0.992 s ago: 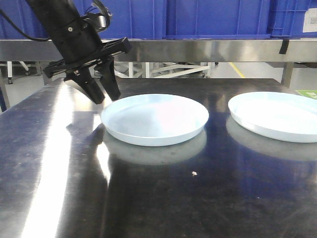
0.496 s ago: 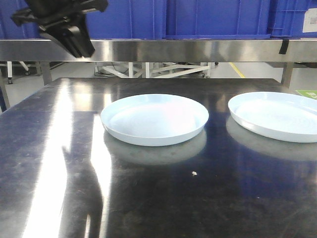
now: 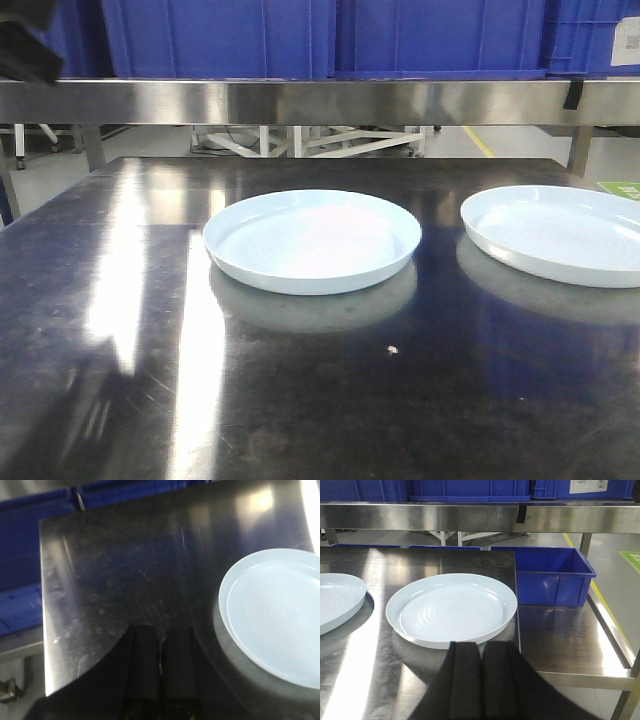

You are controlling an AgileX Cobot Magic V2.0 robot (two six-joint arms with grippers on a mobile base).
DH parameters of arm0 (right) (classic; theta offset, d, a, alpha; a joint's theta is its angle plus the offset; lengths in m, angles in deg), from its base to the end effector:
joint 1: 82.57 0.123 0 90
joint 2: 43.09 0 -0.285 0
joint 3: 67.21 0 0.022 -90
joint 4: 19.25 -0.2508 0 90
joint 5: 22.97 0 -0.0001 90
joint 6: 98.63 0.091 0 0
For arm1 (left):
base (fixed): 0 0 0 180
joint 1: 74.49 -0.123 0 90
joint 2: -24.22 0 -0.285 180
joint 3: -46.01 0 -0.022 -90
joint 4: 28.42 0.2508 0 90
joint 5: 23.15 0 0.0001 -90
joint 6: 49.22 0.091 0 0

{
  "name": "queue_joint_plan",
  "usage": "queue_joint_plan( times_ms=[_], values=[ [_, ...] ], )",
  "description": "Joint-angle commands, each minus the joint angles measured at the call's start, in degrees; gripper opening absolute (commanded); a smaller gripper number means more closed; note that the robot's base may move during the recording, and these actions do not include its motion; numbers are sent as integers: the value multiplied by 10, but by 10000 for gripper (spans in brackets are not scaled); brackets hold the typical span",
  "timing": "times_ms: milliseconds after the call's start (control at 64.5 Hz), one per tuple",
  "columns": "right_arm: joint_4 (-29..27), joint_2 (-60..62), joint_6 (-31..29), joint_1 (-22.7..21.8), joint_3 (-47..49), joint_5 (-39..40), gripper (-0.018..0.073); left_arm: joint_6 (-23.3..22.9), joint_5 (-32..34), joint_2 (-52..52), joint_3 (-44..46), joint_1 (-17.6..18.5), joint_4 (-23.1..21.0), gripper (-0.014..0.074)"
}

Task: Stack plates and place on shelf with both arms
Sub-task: 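Withdraw the left gripper and move the right gripper over the other plate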

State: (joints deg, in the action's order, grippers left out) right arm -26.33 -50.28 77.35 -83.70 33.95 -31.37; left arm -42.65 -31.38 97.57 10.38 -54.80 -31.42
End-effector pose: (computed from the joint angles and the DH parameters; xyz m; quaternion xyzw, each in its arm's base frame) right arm 0.0567 0.0005 0.1910 0.0202 0.7333 0.0176 0.6794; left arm 0.2291 -0.0827 0.2936 0.1742 0.8356 -0.0761 0.5154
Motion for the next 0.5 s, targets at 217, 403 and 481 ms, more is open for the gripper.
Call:
queue_joint_plan(
  times_ms=[217, 403, 481],
  values=[
    [2, 11, -4, -2, -1, 46, 57, -2, 95, -216, -148, -43, 0, 85],
    [2, 11, -4, -2, -1, 46, 57, -2, 94, -319, -193, -52, 0, 85],
    [2, 11, -4, -2, -1, 46, 57, -2, 93, -341, -194, -52, -1, 85]
  ],
)
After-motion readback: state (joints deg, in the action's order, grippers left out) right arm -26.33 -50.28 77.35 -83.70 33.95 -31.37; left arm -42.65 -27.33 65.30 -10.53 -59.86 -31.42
